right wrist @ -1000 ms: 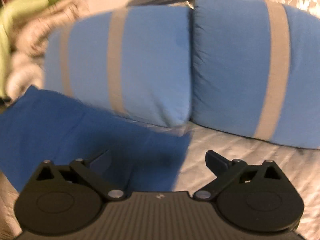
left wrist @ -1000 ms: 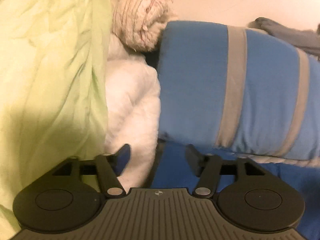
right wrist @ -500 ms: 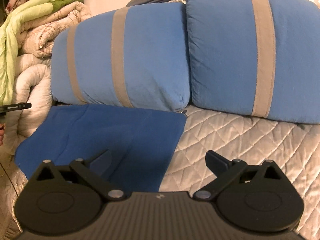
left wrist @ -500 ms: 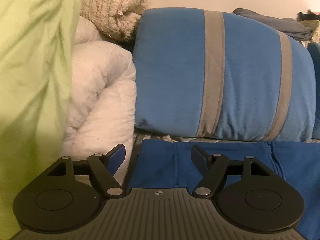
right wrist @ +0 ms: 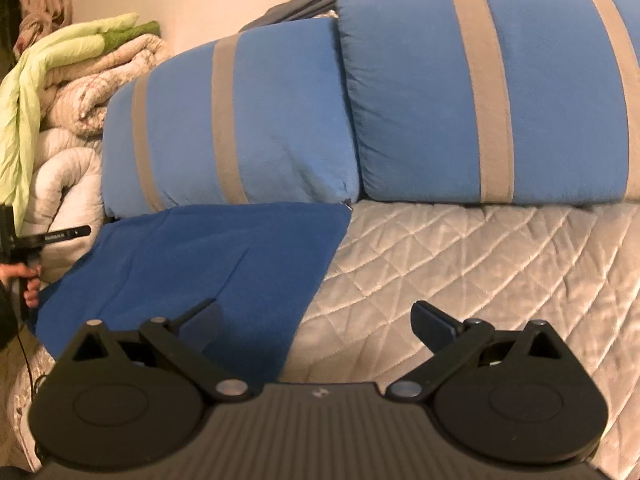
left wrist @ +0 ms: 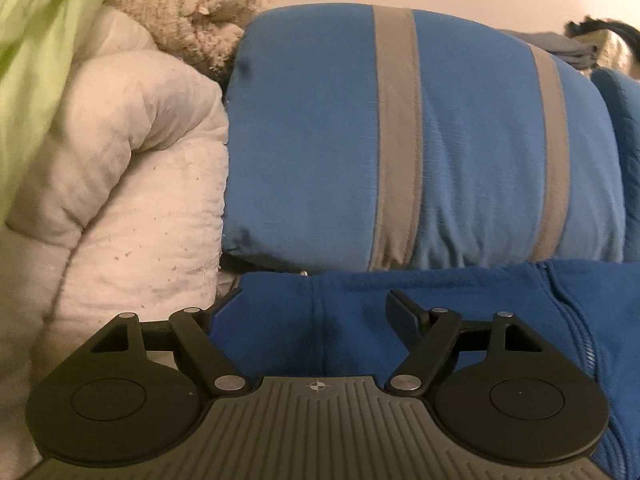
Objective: Fold clothes
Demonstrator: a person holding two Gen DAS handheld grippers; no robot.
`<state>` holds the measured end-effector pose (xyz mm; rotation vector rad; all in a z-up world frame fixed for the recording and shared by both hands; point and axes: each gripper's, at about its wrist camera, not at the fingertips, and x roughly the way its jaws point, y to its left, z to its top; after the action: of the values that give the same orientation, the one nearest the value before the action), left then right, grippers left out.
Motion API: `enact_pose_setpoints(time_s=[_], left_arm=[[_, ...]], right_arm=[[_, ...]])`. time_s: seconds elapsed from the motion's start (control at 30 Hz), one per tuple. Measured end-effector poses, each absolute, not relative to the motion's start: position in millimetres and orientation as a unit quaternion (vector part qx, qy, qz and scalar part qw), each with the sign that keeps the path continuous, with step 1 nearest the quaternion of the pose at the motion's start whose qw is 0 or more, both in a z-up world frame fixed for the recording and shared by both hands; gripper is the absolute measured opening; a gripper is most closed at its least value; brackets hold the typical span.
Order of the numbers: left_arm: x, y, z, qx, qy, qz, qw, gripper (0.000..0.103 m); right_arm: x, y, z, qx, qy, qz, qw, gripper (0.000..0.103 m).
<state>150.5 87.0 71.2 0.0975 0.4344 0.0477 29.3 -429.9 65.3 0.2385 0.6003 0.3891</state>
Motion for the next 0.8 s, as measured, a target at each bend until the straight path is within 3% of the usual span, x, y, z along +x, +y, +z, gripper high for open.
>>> enact_pose_setpoints(time_s=[0.6, 0.8], left_arm=[[204.8, 110.3, 24.0, 0.006, 0.364, -0.034, 0.931, 0.076], [199.9, 100.5, 27.2, 0.037, 0.367, -0.009, 0.93, 0.082]], right_arm=[[41.6, -465.6, 36.5, 0.238, 0.301, 0.184, 0.905, 0.103], [47.5, -477.6, 29.1, 0.272, 0.322, 0.167, 0.891, 0.103]])
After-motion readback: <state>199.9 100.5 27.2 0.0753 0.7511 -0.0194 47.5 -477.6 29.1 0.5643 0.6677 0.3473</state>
